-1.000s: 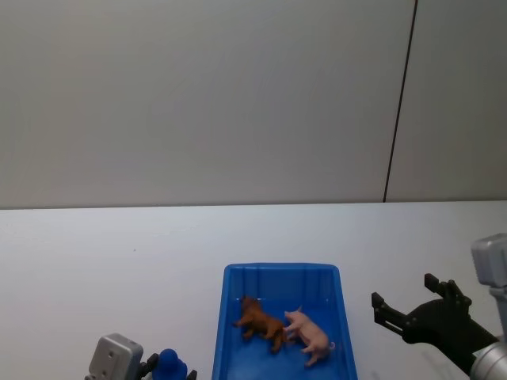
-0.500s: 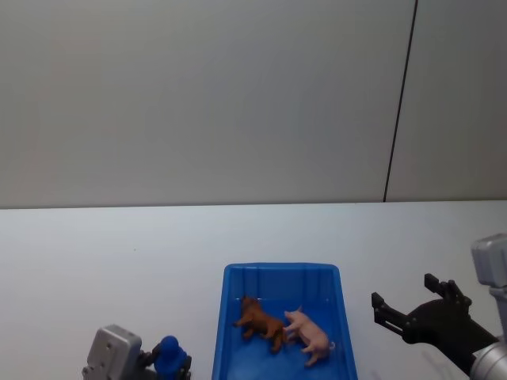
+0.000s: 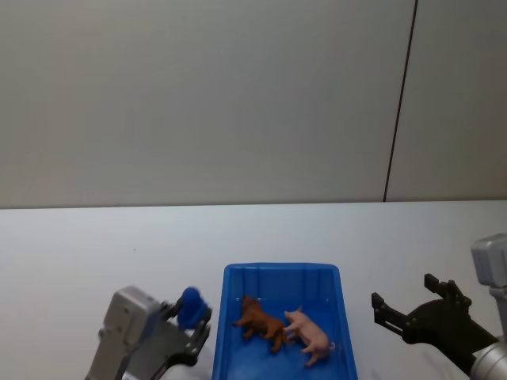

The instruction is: Pick up the two dolls from the table and place them into the box.

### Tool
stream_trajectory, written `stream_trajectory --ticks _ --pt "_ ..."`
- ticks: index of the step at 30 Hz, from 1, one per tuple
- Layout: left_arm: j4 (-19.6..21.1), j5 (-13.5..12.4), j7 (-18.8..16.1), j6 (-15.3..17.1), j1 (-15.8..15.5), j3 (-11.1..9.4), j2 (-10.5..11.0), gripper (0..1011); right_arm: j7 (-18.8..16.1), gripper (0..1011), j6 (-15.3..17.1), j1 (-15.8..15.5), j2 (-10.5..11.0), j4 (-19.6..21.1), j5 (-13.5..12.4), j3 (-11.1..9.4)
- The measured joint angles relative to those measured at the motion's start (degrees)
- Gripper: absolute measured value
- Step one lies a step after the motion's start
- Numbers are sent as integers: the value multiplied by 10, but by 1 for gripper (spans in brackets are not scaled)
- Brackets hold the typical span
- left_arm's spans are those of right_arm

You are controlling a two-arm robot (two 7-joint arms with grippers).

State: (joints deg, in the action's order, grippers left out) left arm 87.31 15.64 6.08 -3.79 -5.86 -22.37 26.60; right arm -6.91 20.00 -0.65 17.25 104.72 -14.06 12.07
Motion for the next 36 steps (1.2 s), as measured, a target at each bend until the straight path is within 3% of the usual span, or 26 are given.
stream_trajectory --ticks 8,13,15,18,22,29,36 --pt "0 -38 42 -10 -40 -6 -31 367 0 1001 0 0 0 0 0 0" --pt "-8 -56 68 -13 -63 -13 -51 478 0 1001 0 0 0 0 0 0" --pt "-11 -60 76 -14 -69 -16 -57 599 0 1001 0 0 0 0 0 0" --pt "-18 -68 90 -15 -79 -21 -70 656 0 1001 0 0 0 0 0 0" --pt "-27 -76 106 -18 -91 -28 -83 820 0 1001 0 0 0 0 0 0" --pt "-38 -79 122 -26 -102 -32 -94 999 0 1001 0 0 0 0 0 0" --pt "-44 -78 133 -36 -107 -32 -98 1001 0 1001 0 0 0 0 0 0"
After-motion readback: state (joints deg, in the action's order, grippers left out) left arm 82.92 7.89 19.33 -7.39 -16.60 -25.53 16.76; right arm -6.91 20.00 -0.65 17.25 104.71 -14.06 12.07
